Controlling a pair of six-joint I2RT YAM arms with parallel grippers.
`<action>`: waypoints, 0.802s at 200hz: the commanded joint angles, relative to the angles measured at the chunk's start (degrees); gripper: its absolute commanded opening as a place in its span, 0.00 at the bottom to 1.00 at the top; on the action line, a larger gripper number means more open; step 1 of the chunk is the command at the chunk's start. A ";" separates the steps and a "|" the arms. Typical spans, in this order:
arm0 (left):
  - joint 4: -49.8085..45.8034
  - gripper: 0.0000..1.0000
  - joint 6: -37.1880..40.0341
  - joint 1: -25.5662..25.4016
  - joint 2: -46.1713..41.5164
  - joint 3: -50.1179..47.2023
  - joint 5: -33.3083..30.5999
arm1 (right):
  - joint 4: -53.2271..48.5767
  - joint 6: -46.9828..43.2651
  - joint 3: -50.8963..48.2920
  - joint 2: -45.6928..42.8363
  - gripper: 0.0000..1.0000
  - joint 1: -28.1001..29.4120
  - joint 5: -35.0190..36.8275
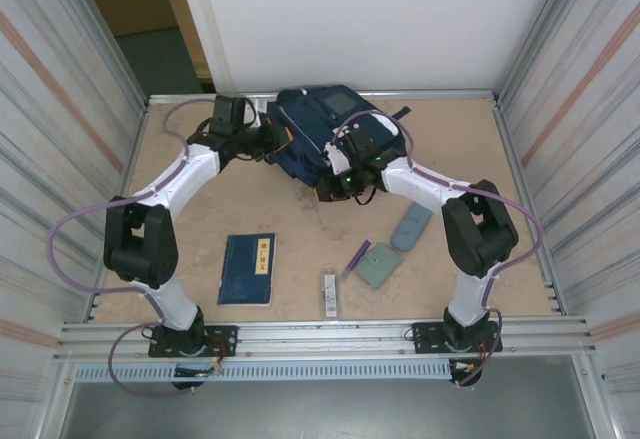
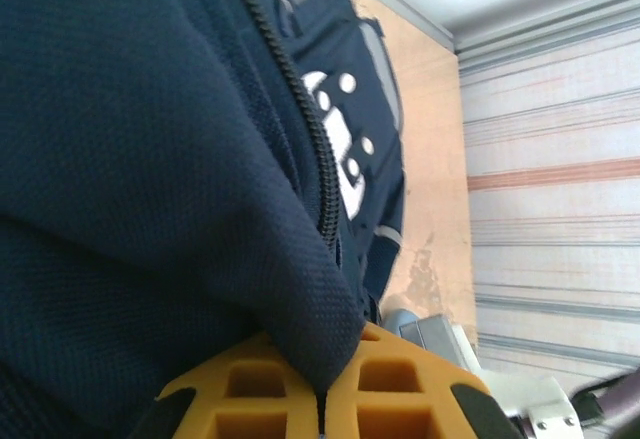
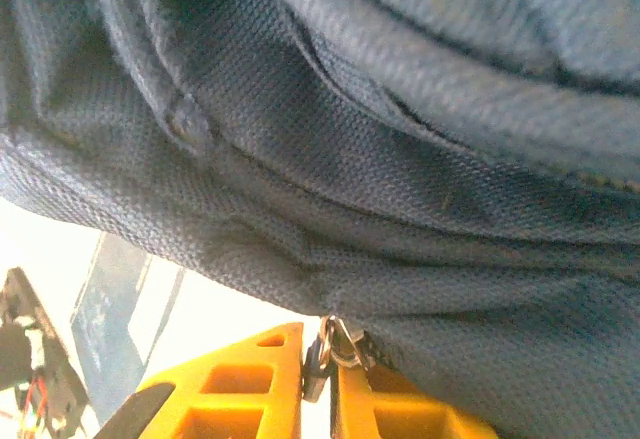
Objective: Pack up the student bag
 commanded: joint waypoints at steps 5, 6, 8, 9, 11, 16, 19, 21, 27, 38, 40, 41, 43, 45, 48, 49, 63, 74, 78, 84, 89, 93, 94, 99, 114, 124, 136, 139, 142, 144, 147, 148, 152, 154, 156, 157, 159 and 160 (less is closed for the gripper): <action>4.79 0.04 -1.31 -2.04 2.75 -3.88 3.12 | 5.04 4.46 4.77 2.21 0.18 3.49 0.93; 4.71 0.04 -1.25 -2.02 2.77 -3.98 3.12 | 4.96 4.49 4.77 2.27 0.18 3.56 1.05; 4.54 0.05 -0.97 -1.82 2.86 -4.06 3.12 | 4.75 4.44 4.81 2.42 0.19 3.67 1.55; 4.41 0.05 -0.87 -1.77 2.87 -4.12 3.12 | 4.68 4.47 4.78 2.51 0.20 3.73 1.76; 4.20 0.06 -0.68 -1.69 2.88 -4.20 3.09 | 4.39 4.48 4.77 2.61 0.20 3.76 2.05; 3.56 0.07 -0.22 -1.21 2.84 -4.42 2.95 | 4.14 4.44 4.44 2.78 0.22 3.84 2.83; 3.10 0.07 0.22 -0.92 2.88 -4.60 2.78 | 4.17 4.58 4.16 2.81 0.23 3.86 2.92; 2.86 0.07 0.45 -0.65 2.82 -4.74 2.83 | 4.11 4.55 3.95 2.87 0.24 3.81 2.94; 2.28 0.09 0.93 0.17 2.74 -5.26 3.14 | 4.21 4.57 3.31 3.03 0.25 3.67 3.03; 1.08 0.19 1.37 2.05 2.61 -6.33 4.13 | 4.07 4.89 2.13 3.36 0.27 3.34 3.37; 0.91 0.21 1.40 2.47 2.60 -6.49 4.36 | 4.00 4.89 1.95 3.38 0.27 3.27 3.36; 0.75 0.22 1.37 2.70 2.61 -6.52 4.44 | 3.96 4.88 1.86 3.42 0.27 3.22 3.37; 0.34 0.24 1.42 3.03 2.62 -6.67 4.61 | 3.95 4.86 1.64 3.41 0.28 3.17 3.40; 0.02 0.27 1.48 3.48 2.53 -6.84 4.74 | 3.88 4.86 1.45 3.41 0.29 3.09 3.39; -0.48 0.29 1.56 4.03 2.42 -7.13 5.09 | 3.91 4.87 1.18 3.46 0.30 3.05 3.37; -0.65 0.30 1.59 4.23 2.39 -7.19 5.25 | 3.87 4.87 1.08 3.42 0.30 3.03 3.33; -2.10 0.33 2.73 6.73 1.51 -8.64 5.78 | 3.29 3.71 -0.03 3.01 0.35 2.92 3.12; -3.41 0.37 3.71 8.03 -0.03 -9.81 4.91 | 1.63 1.74 0.18 2.49 0.40 2.80 3.05; -3.79 0.39 4.22 8.36 -0.62 -10.11 4.65 | 1.02 0.76 0.22 2.05 0.42 2.82 2.88; -4.52 0.41 5.19 8.62 -1.74 -10.62 4.41 | 0.05 -0.85 0.39 1.31 0.44 2.69 2.98; -5.35 0.42 6.22 8.68 -2.43 -10.75 4.14 | -0.85 -2.25 0.49 0.58 0.46 2.56 3.20; -6.25 0.43 7.23 8.65 -2.87 -10.76 4.00 | -1.58 -3.44 0.61 -0.14 0.48 2.50 3.37; -6.57 0.43 7.41 8.65 -3.02 -10.72 4.00 | -1.73 -3.73 0.71 -0.31 0.48 2.49 3.42; -7.78 0.44 8.67 8.65 -3.44 -10.68 4.03 | -2.81 -5.29 0.86 -1.14 0.50 2.14 3.53; -11.35 0.45 12.17 7.90 -4.59 -10.72 4.91 | -5.58 -10.54 1.29 -3.81 0.53 1.05 4.61; -12.94 0.46 14.14 6.12 -5.59 -11.49 4.31 | -6.31 -13.59 0.97 -5.99 0.54 -0.13 5.69; -12.77 0.46 15.54 2.92 -6.95 -13.27 3.14 | -5.97 -17.09 0.02 -8.61 0.54 -1.74 7.59; -12.51 0.46 15.79 1.71 -7.22 -13.74 2.78 | -5.78 -18.10 -0.34 -9.27 0.54 -2.08 8.31; -12.29 0.46 16.17 0.66 -7.53 -14.04 2.51 | -5.48 -19.16 -0.74 -9.90 0.55 -2.40 9.10; -12.12 0.46 16.33 0.01 -7.65 -14.35 2.37 | -5.18 -19.91 -1.01 -10.24 0.55 -2.63 9.58; -11.95 0.46 16.62 -1.00 -7.77 -14.65 1.88 | -4.88 -21.35 -1.42 -10.72 0.55 -2.93 10.18; -11.88 0.46 16.77 -1.32 -7.80 -14.77 1.75 | -4.79 -21.91 -1.58 -10.88 0.55 -2.99 10.29; -11.67 0.46 17.21 -2.64 -7.96 -15.09 1.28 | -4.48 -24.34 -2.30 -11.39 0.55 -3.33 10.67; -11.57 0.46 17.47 -3.32 -8.00 -15.19 1.01 | -4.38 -25.56 -2.56 -11.52 0.56 -3.50 10.94; -11.50 0.46 17.75 -3.95 -8.08 -15.28 0.72 | -4.29 -26.56 -2.83 -11.61 0.56 -3.61 11.20; -11.43 0.46 17.81 -4.29 -8.09 -15.31 0.56 | -4.18 -27.07 -2.90 -11.63 0.56 -3.68 11.64; -11.38 0.46 18.06 -4.81 -8.10 -15.33 0.21 | -4.15 -27.93 -3.13 -11.64 0.56 -3.85 12.41; -11.33 0.46 18.18 -5.11 -8.14 -15.38 0.04 | -4.16 -28.15 -3.18 -11.60 0.56 -3.89 12.55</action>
